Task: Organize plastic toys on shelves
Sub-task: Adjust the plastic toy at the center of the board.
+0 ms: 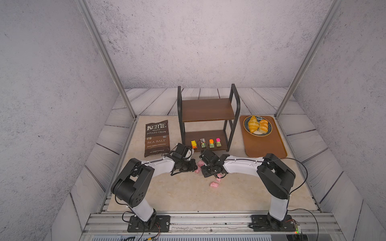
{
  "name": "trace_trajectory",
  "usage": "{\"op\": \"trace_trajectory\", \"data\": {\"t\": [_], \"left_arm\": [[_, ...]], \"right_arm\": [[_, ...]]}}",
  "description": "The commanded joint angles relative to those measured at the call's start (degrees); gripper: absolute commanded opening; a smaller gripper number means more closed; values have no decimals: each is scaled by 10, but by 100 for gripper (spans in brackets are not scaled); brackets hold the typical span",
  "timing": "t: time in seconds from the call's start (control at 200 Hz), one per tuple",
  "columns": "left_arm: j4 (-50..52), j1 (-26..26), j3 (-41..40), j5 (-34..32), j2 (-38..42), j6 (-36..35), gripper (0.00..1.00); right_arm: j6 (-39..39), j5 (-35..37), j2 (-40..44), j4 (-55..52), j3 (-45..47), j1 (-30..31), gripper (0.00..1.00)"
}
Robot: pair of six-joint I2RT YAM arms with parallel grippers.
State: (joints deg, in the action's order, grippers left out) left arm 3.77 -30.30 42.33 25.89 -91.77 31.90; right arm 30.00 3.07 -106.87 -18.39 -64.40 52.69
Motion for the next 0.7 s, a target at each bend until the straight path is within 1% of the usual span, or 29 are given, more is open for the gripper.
{"op": "trace_trajectory", "data": {"t": [0.0, 0.09, 0.145, 0.185, 0.225, 0.255, 0.465, 0.585, 0.696], "left_arm": [[-8, -6, -53, -13, 47, 78, 0], [-44, -18, -98, -20, 83, 136, 0], [-54, -28, -116, -31, 102, 159, 0], [-59, -33, -127, -38, 113, 168, 4], [-63, -35, -134, -43, 119, 171, 10], [-61, -35, -137, -46, 120, 171, 13], [10, -34, -101, -67, 107, 110, 29], [52, -34, -86, -96, 109, 75, 31], [72, -35, -78, -102, 108, 48, 31]], "right_arm": [[1, -11, 41, -2, 14, -2, 26], [-1, -18, 45, -4, 21, -2, 26], [-4, -31, 47, 0, 27, -2, 26], [-5, -41, 48, 5, 32, -2, 26], [-6, -52, 48, 8, 36, -2, 26], [-6, -57, 48, 11, 38, -2, 26], [-13, -96, 44, 16, 41, 1, 28], [-18, -111, 47, 19, 44, 3, 29], [-22, -136, 42, 26, 43, 5, 29]]}}
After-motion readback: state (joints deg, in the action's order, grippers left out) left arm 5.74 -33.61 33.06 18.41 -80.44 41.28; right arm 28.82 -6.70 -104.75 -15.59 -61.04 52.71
